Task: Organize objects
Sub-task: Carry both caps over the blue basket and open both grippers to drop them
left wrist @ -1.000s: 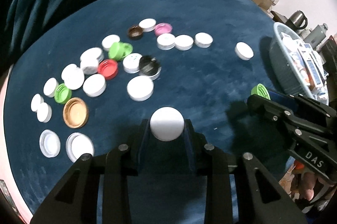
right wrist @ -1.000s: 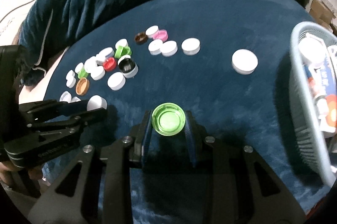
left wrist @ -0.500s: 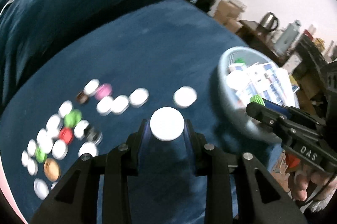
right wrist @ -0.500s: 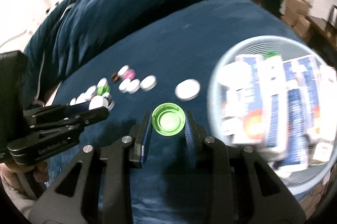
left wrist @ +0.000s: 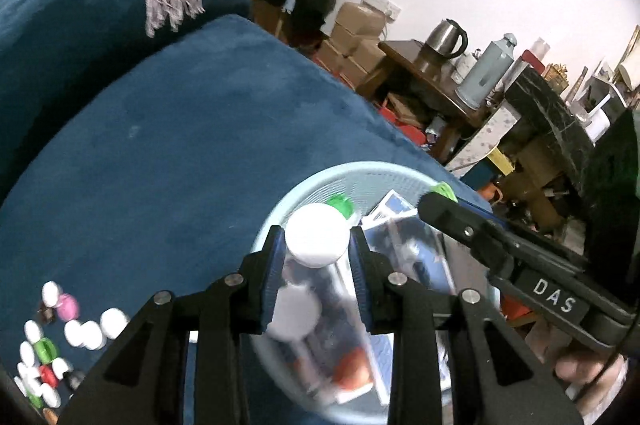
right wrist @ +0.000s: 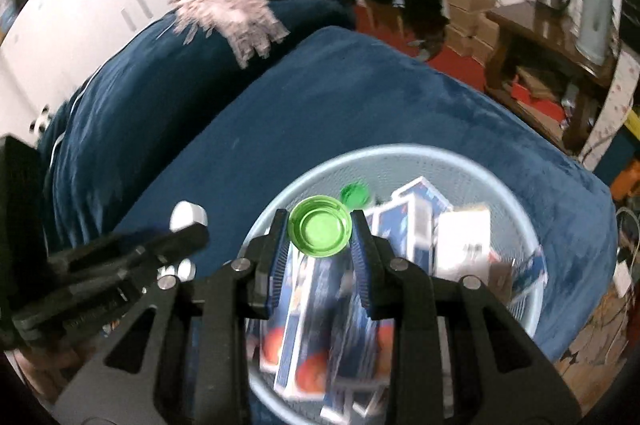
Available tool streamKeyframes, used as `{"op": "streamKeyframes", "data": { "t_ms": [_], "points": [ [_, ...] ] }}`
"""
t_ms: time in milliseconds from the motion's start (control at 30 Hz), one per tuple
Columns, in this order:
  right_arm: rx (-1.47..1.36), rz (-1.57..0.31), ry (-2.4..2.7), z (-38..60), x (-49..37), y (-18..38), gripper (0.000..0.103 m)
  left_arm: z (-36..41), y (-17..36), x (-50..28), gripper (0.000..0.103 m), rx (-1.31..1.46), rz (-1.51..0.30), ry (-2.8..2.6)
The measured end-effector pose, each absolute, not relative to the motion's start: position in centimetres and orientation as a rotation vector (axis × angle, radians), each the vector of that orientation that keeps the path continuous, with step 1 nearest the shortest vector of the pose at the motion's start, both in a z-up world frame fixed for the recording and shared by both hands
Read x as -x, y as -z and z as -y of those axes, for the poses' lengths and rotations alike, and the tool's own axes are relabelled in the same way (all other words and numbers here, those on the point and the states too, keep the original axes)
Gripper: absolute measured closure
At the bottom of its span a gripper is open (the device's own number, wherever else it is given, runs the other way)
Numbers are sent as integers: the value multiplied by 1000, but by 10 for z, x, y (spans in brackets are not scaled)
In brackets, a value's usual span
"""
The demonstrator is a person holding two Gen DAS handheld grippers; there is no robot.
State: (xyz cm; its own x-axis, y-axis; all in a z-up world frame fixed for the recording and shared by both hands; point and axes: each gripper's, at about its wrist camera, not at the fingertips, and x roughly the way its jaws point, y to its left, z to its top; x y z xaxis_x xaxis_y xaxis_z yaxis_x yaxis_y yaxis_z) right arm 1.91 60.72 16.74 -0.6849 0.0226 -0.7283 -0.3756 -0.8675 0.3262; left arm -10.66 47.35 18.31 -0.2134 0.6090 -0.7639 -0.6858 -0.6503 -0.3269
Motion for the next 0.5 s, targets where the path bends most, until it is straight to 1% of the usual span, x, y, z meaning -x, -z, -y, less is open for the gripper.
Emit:
{"op": "streamKeyframes", "data": {
  "t_ms": [33, 67, 100, 133, 167, 200, 233, 300, 333, 433, 467, 500],
  "points": [
    [1119, -713, -2592, -613, -13, -167, 71, -482, -179, 110, 70, 1199, -95, -1939],
    [1123, -745, -2584, -618, -11, -166, 70, -489, -175, 114, 66, 1222, -86, -1927],
    [1152, -817, -2569, -625, -4, -162, 70, -494, -170, 119, 58, 1256, -72, -1913],
    [1165, -846, -2558, -631, -4, -161, 68, -495, -167, 123, 35, 1285, -42, -1903],
    [1166, -865, -2541, -634, -4, -161, 61, -493, -165, 124, 19, 1292, -20, -1906],
    [1140, -851, -2536, -635, -7, -163, 53, -488, -165, 123, 16, 1281, -11, -1928],
    [1117, -837, -2543, -636, -11, -166, 51, -484, -164, 122, 10, 1270, -14, -1940],
    [1075, -785, -2561, -633, -20, -171, 35, -474, -164, 120, 4, 1270, -63, -1999],
    [1071, -763, -2560, -631, -20, -172, 33, -470, -163, 121, 2, 1272, -86, -2024],
    [1087, -682, -2575, -621, -21, -172, 20, -449, -166, 116, 1, 1246, -151, -2118],
    [1095, -646, -2580, -617, -21, -172, 11, -442, -168, 115, 1, 1238, -167, -2146],
    [1108, -603, -2589, -609, -21, -172, 5, -434, -169, 112, 1, 1228, -181, -2173]
  ]
}}
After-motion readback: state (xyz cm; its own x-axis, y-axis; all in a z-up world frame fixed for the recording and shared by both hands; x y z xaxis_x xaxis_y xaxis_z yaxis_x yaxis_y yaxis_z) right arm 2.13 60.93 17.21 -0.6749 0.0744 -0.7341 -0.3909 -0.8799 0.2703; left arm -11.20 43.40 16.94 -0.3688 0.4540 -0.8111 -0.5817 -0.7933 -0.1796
